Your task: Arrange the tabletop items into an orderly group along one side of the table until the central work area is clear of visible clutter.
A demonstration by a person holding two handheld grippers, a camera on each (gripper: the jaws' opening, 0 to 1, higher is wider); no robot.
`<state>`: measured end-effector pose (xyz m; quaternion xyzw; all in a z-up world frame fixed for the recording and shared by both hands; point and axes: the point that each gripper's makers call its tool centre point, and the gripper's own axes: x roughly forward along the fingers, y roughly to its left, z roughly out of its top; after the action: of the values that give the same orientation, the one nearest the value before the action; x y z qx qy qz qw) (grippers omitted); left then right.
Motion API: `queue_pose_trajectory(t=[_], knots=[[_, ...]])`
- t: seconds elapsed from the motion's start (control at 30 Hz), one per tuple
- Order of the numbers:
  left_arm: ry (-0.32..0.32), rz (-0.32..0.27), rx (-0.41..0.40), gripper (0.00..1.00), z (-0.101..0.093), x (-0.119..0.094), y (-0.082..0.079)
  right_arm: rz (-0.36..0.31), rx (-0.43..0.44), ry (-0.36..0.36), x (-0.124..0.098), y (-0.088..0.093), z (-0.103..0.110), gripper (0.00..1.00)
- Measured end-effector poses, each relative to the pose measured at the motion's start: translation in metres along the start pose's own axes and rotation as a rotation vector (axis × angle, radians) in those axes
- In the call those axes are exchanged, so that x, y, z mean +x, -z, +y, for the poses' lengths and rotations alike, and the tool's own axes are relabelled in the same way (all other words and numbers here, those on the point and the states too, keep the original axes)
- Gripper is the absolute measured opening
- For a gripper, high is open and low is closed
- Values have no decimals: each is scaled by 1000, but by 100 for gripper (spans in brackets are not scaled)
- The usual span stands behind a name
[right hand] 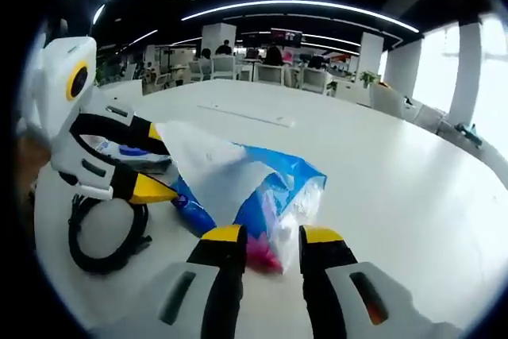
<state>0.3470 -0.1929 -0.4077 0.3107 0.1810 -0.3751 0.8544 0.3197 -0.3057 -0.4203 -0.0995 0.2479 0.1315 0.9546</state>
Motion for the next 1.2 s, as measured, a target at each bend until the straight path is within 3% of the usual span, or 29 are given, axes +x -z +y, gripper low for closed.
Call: queue_pose_trajectory(t=[0.13, 0.3, 0.4, 0.53, 0.63, 0.9, 1.03, 1.2], knots=[[9, -26, -40, 55, 0, -2, -1, -14, 6, 13, -4, -1, -4, 30], [17, -17, -63, 65, -2, -2, 1, -37, 16, 8, -9, -5, -3, 35], [7, -21, -80, 81, -1, -2, 3, -94, 76, -11, -10, -14, 0, 57], [25, -34, -91, 85, -5, -7, 2, -98, 83, -1, -12, -14, -3, 65], [22, -48, -100, 98, -4, -11, 0, -102, 105, 7, -12, -13, -5, 77], [11, -73, -111, 100, 4, -31, 1, -124, 64, 32, -14, -22, -8, 80], [19, -107, -190, 100, 11, -47, 7, -165, -12, 1, -20, -40, 6, 82], [13, -126, -253, 100, 28, -73, 29, -218, -93, -51, -27, -62, 34, 87]])
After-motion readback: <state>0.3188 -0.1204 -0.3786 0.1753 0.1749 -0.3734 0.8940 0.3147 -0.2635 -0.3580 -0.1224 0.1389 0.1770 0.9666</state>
